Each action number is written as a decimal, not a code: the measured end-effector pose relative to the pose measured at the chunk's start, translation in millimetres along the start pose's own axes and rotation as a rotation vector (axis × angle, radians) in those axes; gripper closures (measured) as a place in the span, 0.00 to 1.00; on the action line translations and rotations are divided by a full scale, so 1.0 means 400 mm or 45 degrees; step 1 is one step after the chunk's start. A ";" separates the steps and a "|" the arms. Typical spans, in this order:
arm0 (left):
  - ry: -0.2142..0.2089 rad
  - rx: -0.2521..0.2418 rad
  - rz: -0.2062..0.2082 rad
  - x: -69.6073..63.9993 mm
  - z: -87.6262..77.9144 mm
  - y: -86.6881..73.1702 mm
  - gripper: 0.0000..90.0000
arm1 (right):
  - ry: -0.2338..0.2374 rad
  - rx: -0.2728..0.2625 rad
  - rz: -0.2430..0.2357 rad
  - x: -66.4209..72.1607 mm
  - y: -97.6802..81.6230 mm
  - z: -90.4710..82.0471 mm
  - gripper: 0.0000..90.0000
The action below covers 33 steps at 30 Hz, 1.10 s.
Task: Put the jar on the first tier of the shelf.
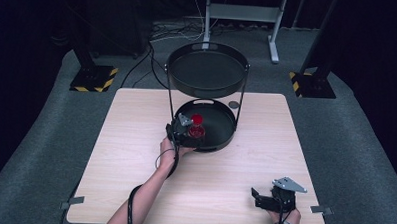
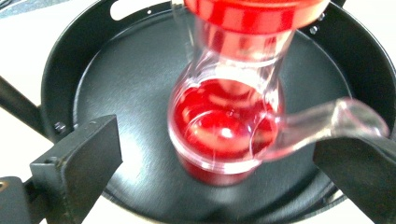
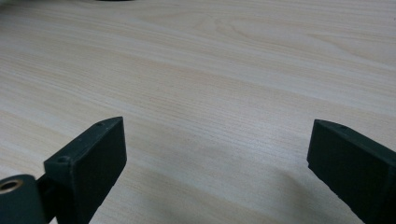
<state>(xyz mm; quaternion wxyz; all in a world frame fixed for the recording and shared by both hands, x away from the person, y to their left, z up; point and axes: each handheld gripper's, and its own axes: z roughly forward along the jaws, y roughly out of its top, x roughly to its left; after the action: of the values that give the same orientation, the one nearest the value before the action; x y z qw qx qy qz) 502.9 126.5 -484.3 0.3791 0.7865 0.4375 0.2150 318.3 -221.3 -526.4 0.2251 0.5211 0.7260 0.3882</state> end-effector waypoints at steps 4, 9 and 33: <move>-0.019 0.001 0.024 0.007 -0.037 -0.012 0.00 | 0.001 0.003 0.000 0.000 0.000 0.000 0.04; -0.031 0.000 0.038 0.013 -0.084 -0.034 0.00 | 0.005 0.005 0.004 -0.001 0.000 0.001 0.04; 0.073 0.058 -0.024 0.054 -0.304 -0.299 0.00 | 0.005 -0.002 0.009 -0.002 0.000 0.000 0.04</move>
<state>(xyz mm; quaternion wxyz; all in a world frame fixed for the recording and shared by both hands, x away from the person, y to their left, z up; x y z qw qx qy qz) 369.8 234.0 -502.7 0.3504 0.7843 0.4604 0.2239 318.7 -222.1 -526.4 0.2227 0.5226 0.7245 0.3905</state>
